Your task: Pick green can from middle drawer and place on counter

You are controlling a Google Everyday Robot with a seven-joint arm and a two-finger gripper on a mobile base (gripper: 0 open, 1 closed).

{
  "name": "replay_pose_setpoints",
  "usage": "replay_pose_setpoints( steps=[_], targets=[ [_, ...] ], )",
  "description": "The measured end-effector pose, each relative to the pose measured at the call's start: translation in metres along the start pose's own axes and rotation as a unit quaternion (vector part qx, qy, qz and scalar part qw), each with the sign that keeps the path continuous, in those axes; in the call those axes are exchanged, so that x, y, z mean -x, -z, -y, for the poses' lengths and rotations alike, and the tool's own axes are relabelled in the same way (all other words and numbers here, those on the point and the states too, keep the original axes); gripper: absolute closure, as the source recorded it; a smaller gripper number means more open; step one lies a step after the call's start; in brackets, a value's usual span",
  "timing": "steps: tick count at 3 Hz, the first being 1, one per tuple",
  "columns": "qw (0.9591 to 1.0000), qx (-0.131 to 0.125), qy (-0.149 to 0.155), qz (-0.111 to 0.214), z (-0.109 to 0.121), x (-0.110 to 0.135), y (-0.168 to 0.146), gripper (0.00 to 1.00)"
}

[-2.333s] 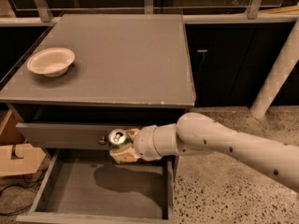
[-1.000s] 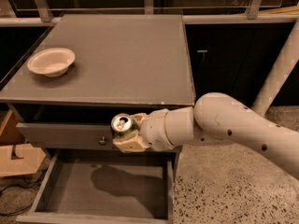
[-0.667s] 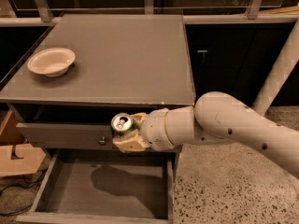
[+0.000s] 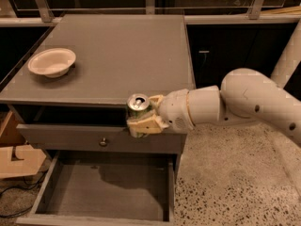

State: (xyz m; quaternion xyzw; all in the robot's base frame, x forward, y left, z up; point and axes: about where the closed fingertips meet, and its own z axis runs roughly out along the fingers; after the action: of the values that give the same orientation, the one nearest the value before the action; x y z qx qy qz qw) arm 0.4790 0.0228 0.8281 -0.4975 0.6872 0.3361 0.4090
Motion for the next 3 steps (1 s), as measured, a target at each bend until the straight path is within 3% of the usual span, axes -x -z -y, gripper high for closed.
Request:
replay_pose_setpoints(
  steps=[2,3],
  targets=[
    [0.9995,-0.028,-0.007,0.015,0.031,0.043,0.045,1.0],
    [0.9994,-0.03,-0.005,0.017,0.033,0.046,0.047,1.0]
  ],
)
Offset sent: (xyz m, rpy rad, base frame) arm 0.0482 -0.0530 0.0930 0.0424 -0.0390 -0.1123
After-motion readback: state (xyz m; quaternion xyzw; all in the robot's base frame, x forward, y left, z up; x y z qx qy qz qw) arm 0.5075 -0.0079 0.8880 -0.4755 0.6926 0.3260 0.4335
